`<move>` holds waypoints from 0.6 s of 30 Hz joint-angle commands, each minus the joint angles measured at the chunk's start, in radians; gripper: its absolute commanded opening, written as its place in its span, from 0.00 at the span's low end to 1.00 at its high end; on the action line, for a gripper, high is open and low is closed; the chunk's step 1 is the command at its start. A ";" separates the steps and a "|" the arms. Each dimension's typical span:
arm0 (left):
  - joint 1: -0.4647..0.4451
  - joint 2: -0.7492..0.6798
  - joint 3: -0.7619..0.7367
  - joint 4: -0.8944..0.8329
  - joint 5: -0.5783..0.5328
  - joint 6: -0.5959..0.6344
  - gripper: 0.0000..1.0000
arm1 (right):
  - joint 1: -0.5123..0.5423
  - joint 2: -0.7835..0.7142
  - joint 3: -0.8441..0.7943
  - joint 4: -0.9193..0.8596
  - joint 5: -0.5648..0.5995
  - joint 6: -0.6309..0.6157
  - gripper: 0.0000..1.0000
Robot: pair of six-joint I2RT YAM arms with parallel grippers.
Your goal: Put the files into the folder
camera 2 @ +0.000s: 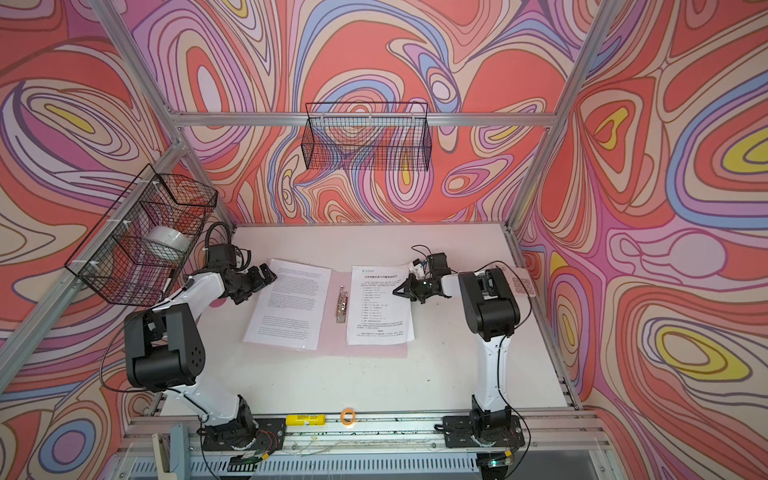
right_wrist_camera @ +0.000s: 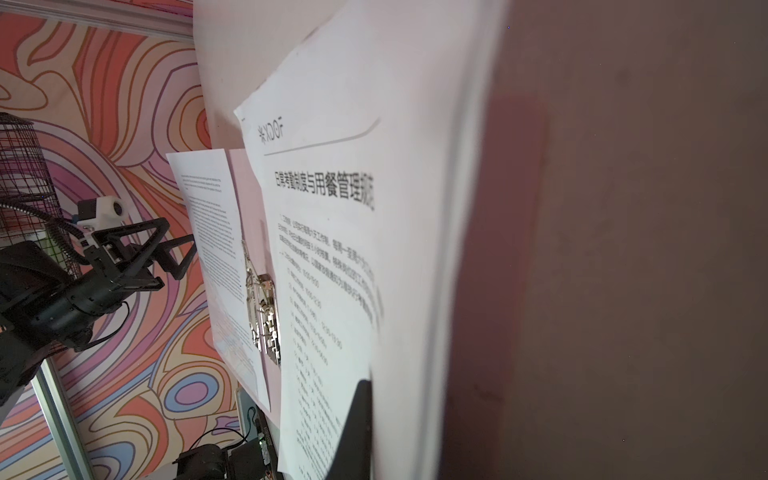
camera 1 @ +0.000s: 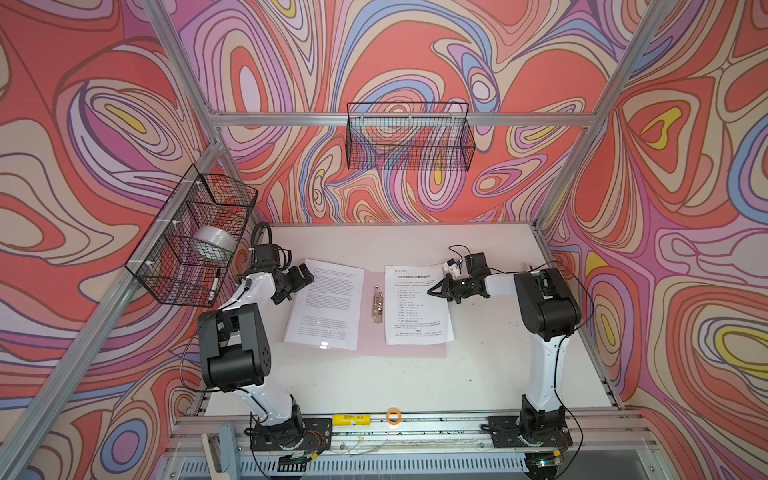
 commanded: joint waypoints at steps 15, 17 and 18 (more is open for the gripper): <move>0.003 0.083 0.006 0.043 0.203 0.005 0.54 | -0.009 0.018 -0.020 -0.026 0.023 0.017 0.00; 0.003 0.080 0.007 0.042 0.214 -0.004 0.51 | -0.009 -0.008 -0.023 -0.025 0.014 0.027 0.00; 0.003 0.078 0.011 0.039 0.223 -0.010 0.48 | -0.009 -0.026 -0.025 -0.024 0.007 0.033 0.00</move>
